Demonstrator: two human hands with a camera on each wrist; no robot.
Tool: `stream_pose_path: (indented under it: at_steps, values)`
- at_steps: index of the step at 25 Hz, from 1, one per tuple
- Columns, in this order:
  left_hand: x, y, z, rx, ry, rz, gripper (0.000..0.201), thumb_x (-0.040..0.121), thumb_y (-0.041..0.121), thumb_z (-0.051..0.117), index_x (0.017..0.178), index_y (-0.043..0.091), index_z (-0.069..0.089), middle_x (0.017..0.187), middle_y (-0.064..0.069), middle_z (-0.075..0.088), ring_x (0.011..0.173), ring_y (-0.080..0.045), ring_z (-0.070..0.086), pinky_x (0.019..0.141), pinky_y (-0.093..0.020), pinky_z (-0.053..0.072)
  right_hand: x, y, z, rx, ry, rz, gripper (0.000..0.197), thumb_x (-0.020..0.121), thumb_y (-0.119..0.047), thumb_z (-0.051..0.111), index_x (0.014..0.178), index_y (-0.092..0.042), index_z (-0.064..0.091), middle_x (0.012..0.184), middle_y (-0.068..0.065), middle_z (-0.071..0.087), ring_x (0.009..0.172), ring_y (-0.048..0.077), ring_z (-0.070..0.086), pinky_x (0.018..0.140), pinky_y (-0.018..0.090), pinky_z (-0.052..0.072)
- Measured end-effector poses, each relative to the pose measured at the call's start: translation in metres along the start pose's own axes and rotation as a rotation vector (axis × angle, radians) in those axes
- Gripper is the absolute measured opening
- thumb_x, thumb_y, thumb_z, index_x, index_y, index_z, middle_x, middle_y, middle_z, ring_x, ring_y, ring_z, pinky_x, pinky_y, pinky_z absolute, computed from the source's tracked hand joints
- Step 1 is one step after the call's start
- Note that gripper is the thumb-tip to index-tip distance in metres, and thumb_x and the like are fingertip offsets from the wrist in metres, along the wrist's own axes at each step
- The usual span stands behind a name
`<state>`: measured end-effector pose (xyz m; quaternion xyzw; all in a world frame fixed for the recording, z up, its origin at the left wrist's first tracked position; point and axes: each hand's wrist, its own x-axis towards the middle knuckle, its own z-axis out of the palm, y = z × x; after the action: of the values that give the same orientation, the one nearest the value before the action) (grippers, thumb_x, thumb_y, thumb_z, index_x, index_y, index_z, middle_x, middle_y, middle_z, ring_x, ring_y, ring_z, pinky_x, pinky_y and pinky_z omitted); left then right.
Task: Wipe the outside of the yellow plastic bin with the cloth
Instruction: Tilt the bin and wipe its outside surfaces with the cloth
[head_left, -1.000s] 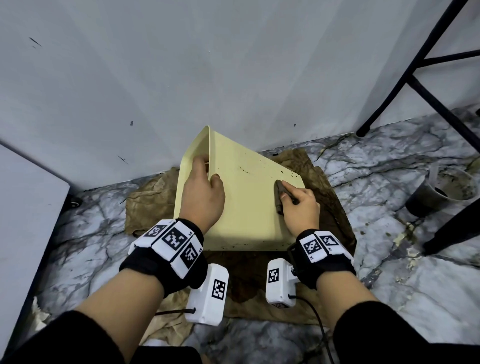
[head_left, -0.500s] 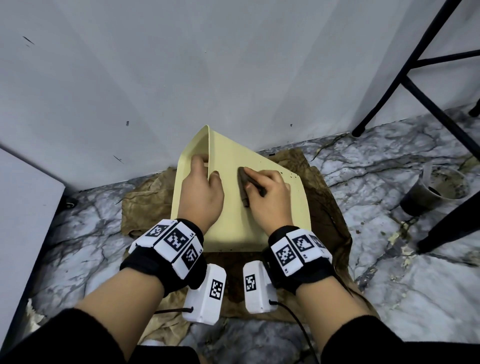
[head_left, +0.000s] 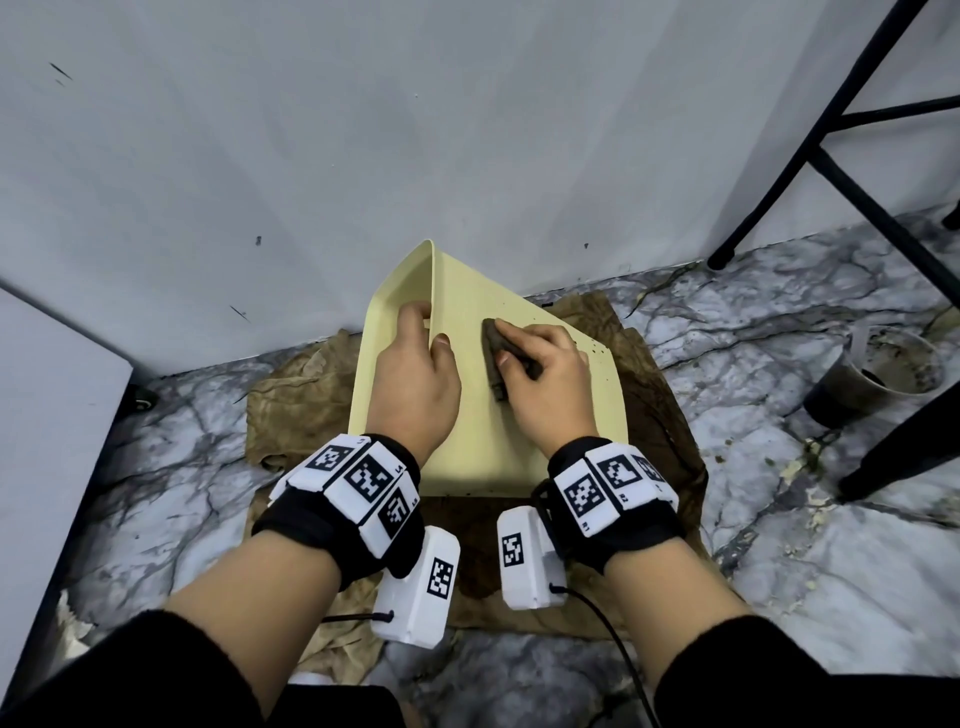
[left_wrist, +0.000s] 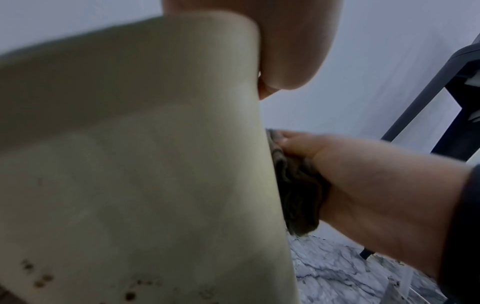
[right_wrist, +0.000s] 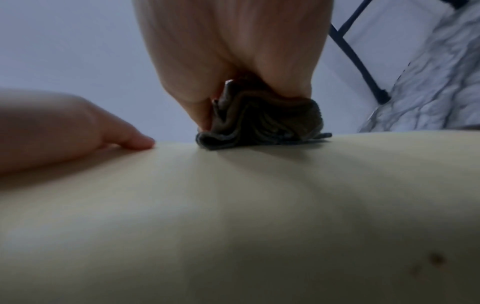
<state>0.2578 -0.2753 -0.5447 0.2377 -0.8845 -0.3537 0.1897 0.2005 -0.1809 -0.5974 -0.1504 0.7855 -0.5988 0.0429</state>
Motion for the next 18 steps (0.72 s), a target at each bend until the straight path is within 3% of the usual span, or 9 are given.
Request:
stream_pose_path:
  at_steps: [2, 4, 6, 7, 10, 18]
  values:
    - [0.0, 0.0, -0.001, 0.001, 0.006, 0.0, 0.027, 0.092, 0.007, 0.039, 0.119, 0.004, 0.043, 0.089, -0.014, 0.064, 0.074, -0.024, 0.051, 0.057, -0.02, 0.024, -0.003, -0.01, 0.006, -0.021, -0.034, -0.071, 0.032, 0.085, -0.012, 0.056, 0.113, -0.026, 0.062, 0.108, 0.002, 0.058, 0.103, 0.024, 0.042, 0.091, 0.017, 0.029]
    - [0.0, 0.001, -0.002, -0.003, -0.002, -0.005, 0.027, 0.092, 0.008, 0.038, 0.119, 0.005, 0.042, 0.093, -0.018, 0.066, 0.08, -0.03, 0.056, 0.058, -0.022, 0.025, -0.003, -0.014, 0.008, -0.007, -0.044, -0.087, 0.032, 0.085, -0.012, 0.055, 0.113, -0.027, 0.062, 0.103, -0.004, 0.054, 0.102, 0.022, 0.041, 0.085, 0.012, 0.026]
    - [0.001, 0.0, -0.002, 0.006, -0.017, -0.014, 0.027, 0.093, 0.009, 0.038, 0.12, 0.006, 0.042, 0.095, -0.015, 0.065, 0.078, -0.025, 0.053, 0.057, -0.022, 0.025, -0.001, -0.008, 0.006, 0.009, -0.04, -0.061, 0.032, 0.086, -0.013, 0.055, 0.113, -0.028, 0.062, 0.099, -0.009, 0.049, 0.104, 0.022, 0.042, 0.085, 0.008, 0.027]
    - [0.0, 0.0, -0.001, 0.007, -0.021, -0.02, 0.028, 0.093, 0.009, 0.037, 0.12, 0.006, 0.041, 0.093, -0.014, 0.064, 0.075, -0.022, 0.05, 0.057, -0.023, 0.025, 0.001, -0.001, 0.003, 0.006, -0.036, -0.034, 0.032, 0.086, -0.013, 0.055, 0.113, -0.028, 0.062, 0.1, -0.01, 0.048, 0.106, 0.023, 0.043, 0.09, 0.011, 0.028]
    - [0.001, -0.002, -0.002, 0.002, -0.03, -0.038, 0.027, 0.093, 0.01, 0.037, 0.12, 0.008, 0.04, 0.087, -0.008, 0.061, 0.069, -0.02, 0.05, 0.054, -0.025, 0.025, 0.003, 0.027, -0.01, -0.005, 0.013, 0.064, 0.03, 0.086, -0.014, 0.055, 0.113, -0.026, 0.063, 0.104, -0.004, 0.053, 0.111, 0.029, 0.046, 0.102, 0.035, 0.037]
    - [0.004, -0.007, -0.009, -0.013, -0.05, -0.083, 0.025, 0.094, 0.011, 0.036, 0.118, 0.01, 0.04, 0.087, -0.003, 0.061, 0.069, -0.017, 0.051, 0.056, -0.025, 0.027, 0.001, 0.083, -0.036, -0.072, 0.098, 0.281, 0.029, 0.087, -0.017, 0.055, 0.114, -0.025, 0.062, 0.118, 0.007, 0.056, 0.112, 0.033, 0.047, 0.104, 0.041, 0.038]
